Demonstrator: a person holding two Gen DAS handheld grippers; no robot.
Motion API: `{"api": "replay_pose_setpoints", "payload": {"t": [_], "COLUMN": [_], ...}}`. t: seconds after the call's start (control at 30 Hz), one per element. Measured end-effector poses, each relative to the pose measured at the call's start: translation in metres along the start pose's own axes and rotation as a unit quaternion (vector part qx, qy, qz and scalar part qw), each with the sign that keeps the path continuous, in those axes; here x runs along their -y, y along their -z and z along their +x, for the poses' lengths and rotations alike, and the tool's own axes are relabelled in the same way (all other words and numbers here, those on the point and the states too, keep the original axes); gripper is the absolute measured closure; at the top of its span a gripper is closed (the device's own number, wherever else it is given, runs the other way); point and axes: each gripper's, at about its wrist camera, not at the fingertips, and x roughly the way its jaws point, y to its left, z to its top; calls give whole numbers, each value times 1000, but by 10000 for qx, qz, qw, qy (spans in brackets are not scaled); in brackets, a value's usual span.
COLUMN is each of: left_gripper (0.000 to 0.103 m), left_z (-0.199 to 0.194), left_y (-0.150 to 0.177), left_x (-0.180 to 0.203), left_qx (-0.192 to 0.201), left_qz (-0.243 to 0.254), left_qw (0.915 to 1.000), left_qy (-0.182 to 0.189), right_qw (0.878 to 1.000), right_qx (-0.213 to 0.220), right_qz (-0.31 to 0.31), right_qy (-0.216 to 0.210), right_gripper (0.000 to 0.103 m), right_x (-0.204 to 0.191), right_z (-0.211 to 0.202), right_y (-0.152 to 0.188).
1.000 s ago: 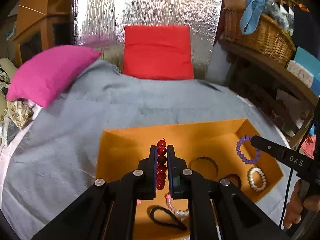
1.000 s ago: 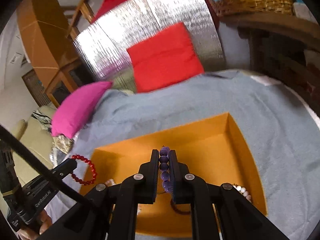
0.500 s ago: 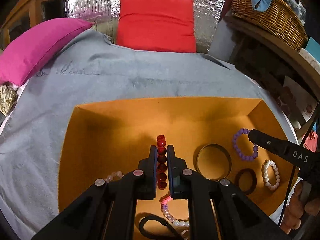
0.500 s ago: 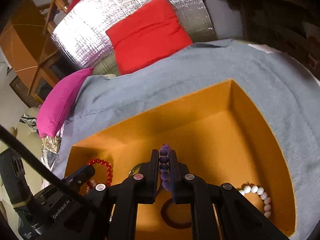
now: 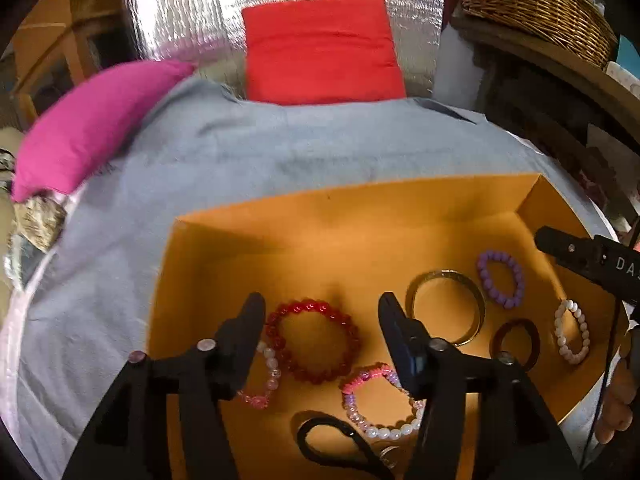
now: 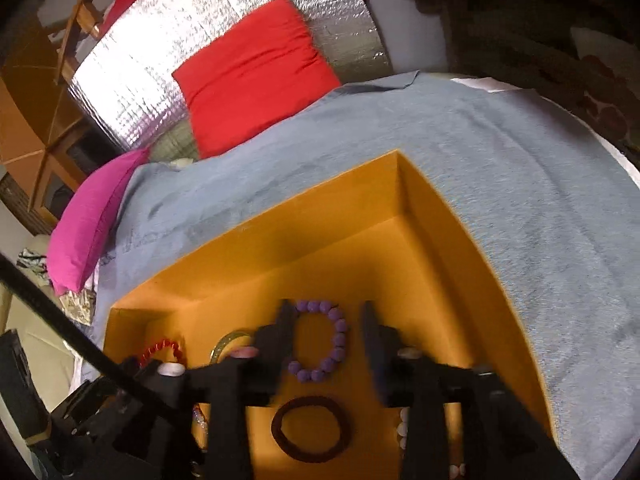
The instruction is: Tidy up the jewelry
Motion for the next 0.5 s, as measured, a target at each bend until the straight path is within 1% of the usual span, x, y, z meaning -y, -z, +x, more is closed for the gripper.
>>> {"api": "replay_pose_setpoints", "payload": {"t": [0.03,0.2,0.33,0.4,0.43,0.5], "left_gripper": [37,36,35,29,24,23], "left_z": [-5,-36,-63,-74,-80,-97], "left_y": [-1,2,11,14,16,22], "left_x": [0,1,0,-1,-3,-8], "left_qx": [37,329,543,601,647,832], "left_qz": [-11,48,143,134,101,5], "left_qw": [10000,9984,9961,9954,9949,9934], "left_qy": [-63,-457,-674,-729,-763,-788], "right_qw": [10000,9992,9978,9967,9963,9960], "right_qx": [52,337,532,618,640,659], "right_qz": [-62,-229,-406,-525,-566,-603], "right_qy": [29,2,-4,68,91,98], "right_gripper": [55,55,55,55,55,55], "right_x": [-1,-9,-19,-23,-24,-25], "right_z": [-4,-29,-52,-64,-69,-77], "right_y": [-1,-1,4,8,10,15]}}
